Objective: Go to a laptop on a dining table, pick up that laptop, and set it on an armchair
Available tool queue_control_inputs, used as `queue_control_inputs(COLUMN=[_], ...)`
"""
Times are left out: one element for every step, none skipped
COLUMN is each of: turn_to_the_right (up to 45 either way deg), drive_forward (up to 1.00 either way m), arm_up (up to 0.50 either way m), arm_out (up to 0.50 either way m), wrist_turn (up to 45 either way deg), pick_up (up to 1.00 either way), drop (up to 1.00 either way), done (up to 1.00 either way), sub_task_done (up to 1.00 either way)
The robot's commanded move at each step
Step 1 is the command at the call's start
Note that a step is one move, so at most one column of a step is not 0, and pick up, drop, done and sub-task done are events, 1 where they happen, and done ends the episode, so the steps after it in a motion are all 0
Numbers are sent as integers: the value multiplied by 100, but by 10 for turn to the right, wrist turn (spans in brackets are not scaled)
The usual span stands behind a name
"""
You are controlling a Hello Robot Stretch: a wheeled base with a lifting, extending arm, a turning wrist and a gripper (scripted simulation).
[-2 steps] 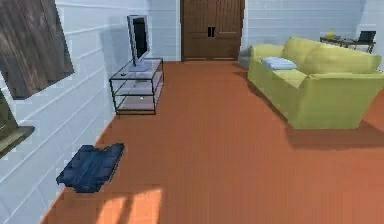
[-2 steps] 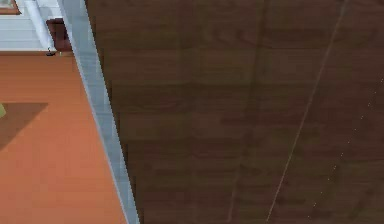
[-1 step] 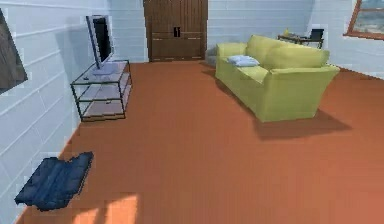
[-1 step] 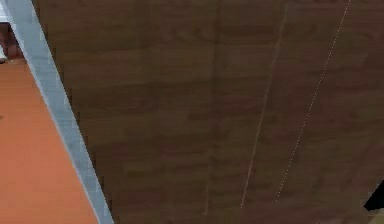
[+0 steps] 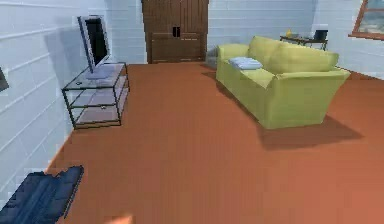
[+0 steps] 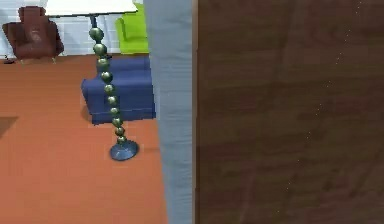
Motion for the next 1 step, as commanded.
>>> queue_control_inputs(turn_to_the_right=[330], drive_forward=[0], arm_up=[0], arm_out=[0], wrist_turn=[0], pick_up=[0], drop=[0], done=[0], sub_task_done=[0])
